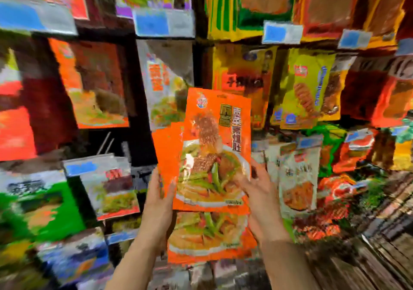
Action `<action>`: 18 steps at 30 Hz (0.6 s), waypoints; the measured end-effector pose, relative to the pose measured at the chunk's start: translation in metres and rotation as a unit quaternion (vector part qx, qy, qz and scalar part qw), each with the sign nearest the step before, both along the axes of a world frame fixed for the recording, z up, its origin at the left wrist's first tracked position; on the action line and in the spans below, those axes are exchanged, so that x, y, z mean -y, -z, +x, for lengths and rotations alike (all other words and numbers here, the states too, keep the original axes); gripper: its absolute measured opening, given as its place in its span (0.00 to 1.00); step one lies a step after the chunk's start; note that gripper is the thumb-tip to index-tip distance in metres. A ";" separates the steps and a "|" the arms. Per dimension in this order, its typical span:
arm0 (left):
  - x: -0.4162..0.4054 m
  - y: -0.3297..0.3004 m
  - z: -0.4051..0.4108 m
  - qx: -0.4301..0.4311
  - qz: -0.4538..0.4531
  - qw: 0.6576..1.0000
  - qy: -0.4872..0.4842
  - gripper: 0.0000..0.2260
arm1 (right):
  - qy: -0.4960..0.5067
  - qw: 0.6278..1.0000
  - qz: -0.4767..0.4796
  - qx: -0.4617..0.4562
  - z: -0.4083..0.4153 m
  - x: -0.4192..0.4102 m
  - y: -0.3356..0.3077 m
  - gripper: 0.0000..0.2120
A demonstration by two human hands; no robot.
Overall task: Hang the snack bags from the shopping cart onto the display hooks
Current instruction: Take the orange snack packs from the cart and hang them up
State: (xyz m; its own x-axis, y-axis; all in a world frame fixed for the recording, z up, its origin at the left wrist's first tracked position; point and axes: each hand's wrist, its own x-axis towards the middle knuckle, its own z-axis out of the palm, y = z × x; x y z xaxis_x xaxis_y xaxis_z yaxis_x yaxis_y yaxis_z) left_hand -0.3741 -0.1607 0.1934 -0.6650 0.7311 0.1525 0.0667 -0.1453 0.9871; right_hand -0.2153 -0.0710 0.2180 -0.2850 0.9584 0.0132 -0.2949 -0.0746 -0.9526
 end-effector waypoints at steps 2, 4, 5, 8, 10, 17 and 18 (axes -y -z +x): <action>0.023 0.000 -0.026 -0.012 0.010 1.000 -0.017 0.24 | -0.022 1.000 0.005 -0.006 -0.027 0.017 0.000 0.19; 0.041 -0.002 -0.045 -0.001 0.029 0.999 -0.036 0.19 | -0.041 0.999 0.011 -0.005 -0.048 0.031 -0.001 0.17; 0.049 -0.002 -0.053 0.007 0.039 0.998 -0.051 0.18 | -0.047 0.999 0.007 -0.008 -0.056 0.036 -0.002 0.17; 0.067 -0.005 -0.072 -0.021 0.047 0.995 -0.090 0.16 | -0.038 0.999 -0.001 -0.008 -0.072 0.043 -0.006 0.18; 0.079 -0.005 -0.087 -0.035 0.054 0.992 -0.113 0.14 | -0.037 0.999 0.008 -0.007 -0.080 0.046 -0.010 0.17; 0.106 -0.011 -0.115 -0.037 0.068 0.981 -0.177 0.15 | -0.153 0.987 0.050 -0.005 -0.108 0.047 -0.032 0.17; 0.111 -0.013 -0.120 -0.037 0.069 0.977 -0.198 0.15 | -0.171 0.984 0.052 -0.009 -0.116 0.046 -0.036 0.17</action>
